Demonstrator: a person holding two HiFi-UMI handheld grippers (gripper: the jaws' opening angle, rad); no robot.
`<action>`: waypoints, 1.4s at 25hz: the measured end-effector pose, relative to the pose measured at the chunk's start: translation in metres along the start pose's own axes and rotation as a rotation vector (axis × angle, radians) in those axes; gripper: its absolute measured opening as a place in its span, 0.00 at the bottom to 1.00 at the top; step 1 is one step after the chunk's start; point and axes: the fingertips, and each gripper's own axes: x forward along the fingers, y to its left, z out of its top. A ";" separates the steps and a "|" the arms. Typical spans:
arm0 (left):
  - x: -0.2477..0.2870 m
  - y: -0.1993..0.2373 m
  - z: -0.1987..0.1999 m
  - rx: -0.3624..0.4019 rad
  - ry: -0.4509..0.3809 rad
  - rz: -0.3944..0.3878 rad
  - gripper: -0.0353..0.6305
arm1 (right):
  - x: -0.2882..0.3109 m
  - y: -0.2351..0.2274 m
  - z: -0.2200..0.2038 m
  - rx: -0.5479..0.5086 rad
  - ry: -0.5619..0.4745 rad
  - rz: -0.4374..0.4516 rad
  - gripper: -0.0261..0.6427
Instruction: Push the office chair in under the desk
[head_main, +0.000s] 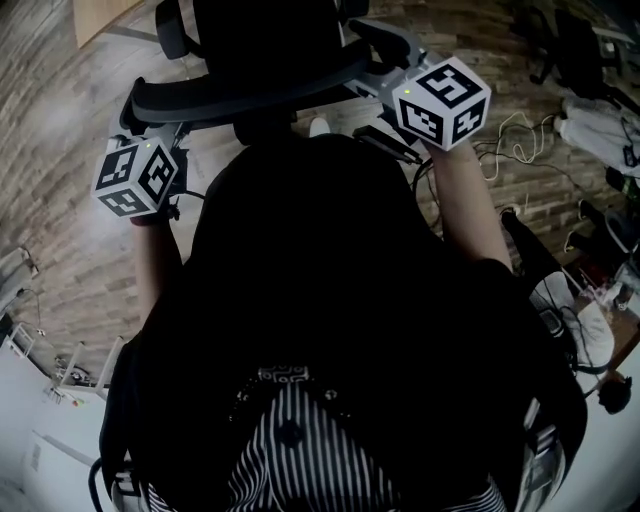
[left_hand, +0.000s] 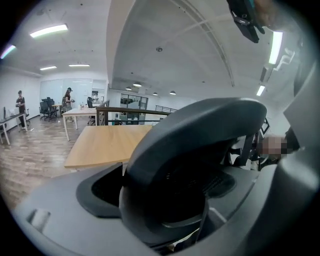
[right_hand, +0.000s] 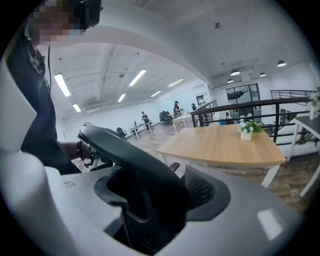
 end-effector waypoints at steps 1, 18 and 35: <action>-0.001 0.003 0.002 0.010 0.003 -0.013 0.77 | 0.002 0.002 0.002 -0.006 0.002 -0.003 0.51; 0.020 0.057 0.025 0.082 -0.019 -0.077 0.75 | 0.054 -0.008 0.031 0.000 -0.009 -0.036 0.50; 0.081 0.095 0.073 0.129 -0.034 -0.094 0.74 | 0.093 -0.065 0.076 0.014 -0.042 -0.082 0.49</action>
